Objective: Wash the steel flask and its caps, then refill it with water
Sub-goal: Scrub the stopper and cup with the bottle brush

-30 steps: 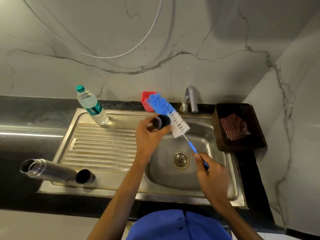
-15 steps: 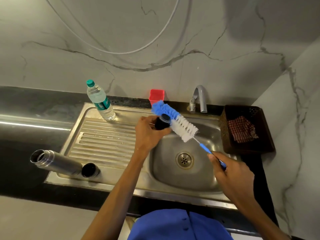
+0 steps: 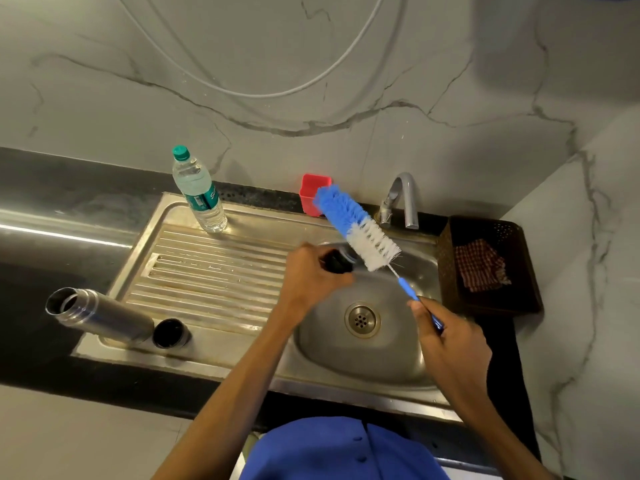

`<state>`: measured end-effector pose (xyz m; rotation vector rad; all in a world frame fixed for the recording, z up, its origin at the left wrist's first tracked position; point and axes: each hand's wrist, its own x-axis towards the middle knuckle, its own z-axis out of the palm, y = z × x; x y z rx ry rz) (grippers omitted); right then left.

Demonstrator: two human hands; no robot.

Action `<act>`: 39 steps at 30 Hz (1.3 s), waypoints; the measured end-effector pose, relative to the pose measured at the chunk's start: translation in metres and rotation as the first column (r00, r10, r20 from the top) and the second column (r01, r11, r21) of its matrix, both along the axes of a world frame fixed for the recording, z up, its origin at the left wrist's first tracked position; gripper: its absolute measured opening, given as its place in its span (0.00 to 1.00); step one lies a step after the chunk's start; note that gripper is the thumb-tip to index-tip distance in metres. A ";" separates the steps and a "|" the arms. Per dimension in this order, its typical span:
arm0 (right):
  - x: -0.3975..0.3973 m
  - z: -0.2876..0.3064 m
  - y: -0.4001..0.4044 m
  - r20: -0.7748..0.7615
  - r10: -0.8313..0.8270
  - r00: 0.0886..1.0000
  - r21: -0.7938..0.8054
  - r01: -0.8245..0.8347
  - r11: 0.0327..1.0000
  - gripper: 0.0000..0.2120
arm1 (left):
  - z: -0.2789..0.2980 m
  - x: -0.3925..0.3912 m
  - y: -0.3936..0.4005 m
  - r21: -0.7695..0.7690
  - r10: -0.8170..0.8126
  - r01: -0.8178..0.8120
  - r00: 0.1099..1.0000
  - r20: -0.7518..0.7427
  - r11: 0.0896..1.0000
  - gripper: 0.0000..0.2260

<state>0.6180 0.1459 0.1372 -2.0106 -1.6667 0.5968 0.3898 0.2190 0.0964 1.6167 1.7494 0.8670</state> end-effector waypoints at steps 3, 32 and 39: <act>-0.003 0.008 0.001 0.087 0.031 0.996 0.005 -0.031 0.999 0.09 | -0.006 -0.030 0.013 -0.061 0.167 -0.169 0.985 -0.042 0.984 0.13; -0.034 0.096 0.201 0.691 0.263 0.674 0.011 -0.373 0.928 0.16 | -0.046 -0.085 0.043 -0.304 0.474 -0.396 0.843 0.254 0.866 0.24; 0.018 0.110 0.123 0.495 0.165 0.853 0.026 -0.204 0.979 0.10 | -0.021 -0.040 0.082 -0.279 0.492 -0.413 0.798 0.347 0.867 0.26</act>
